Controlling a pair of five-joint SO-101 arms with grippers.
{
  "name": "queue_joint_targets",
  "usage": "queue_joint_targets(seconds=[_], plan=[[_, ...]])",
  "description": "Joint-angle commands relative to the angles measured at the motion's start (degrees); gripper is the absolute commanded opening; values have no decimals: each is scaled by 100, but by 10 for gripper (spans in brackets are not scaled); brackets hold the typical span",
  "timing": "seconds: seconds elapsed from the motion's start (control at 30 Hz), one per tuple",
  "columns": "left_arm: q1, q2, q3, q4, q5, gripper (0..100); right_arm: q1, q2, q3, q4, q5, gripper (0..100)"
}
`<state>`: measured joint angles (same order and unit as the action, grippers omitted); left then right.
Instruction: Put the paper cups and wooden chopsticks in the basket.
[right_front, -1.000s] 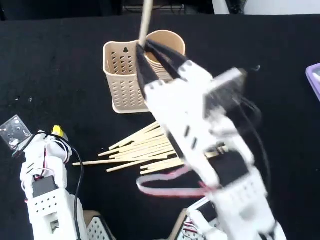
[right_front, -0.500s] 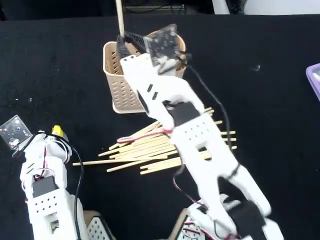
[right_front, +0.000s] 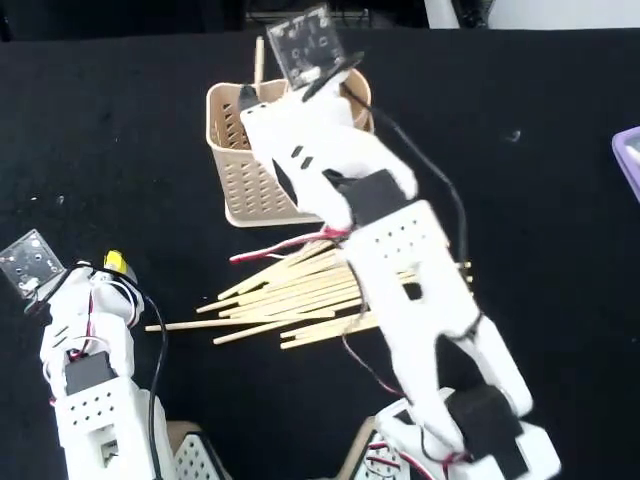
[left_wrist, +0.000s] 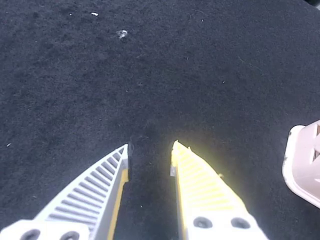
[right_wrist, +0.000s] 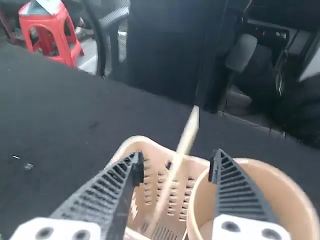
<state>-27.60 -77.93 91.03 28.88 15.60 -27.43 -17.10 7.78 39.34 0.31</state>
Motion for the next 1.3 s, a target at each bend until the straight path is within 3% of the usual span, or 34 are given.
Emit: queue_joint_targets(seconds=[0.0, 0.07, 0.2, 0.33, 0.47, 0.6, 0.77, 0.87, 0.97, 1.1, 1.27], plan=[[75, -79, -66, -18, -97, 149, -97, -1007, -1429, 1248, -9, 182], [66, -79, -163, 211, -343, 149, -9, -1393, -1807, 1890, 9, 142], [22, -79, -875, 1187, -958, 149, 1029, -2158, -1780, 3411, 703, 18], [330, -35, -1763, 2013, -1380, 149, 2409, -2782, -488, 4018, 703, 25], [1244, -18, -2255, 2813, -2857, 149, 3314, -3222, 1604, 3569, 141, 28], [2088, 9, -2651, 3859, -3736, 150, 3921, -3389, 3407, 2207, 114, 29], [2835, 651, -3257, 4958, -4545, 164, 3947, -3327, 4971, 993, -369, 29], [3152, 1345, -3503, 5152, -4589, 216, 3938, -3319, 5270, 870, -862, 29], [3547, 2119, -3618, 5073, -4607, 213, 4404, -3319, 5631, 325, -897, 29], [4040, 3051, -3591, 4440, -4633, 213, 4730, -3319, 6325, -580, -862, 29], [4066, 3974, -3600, 3877, -5196, 212, 4545, -3319, 6519, -721, -862, 29]])
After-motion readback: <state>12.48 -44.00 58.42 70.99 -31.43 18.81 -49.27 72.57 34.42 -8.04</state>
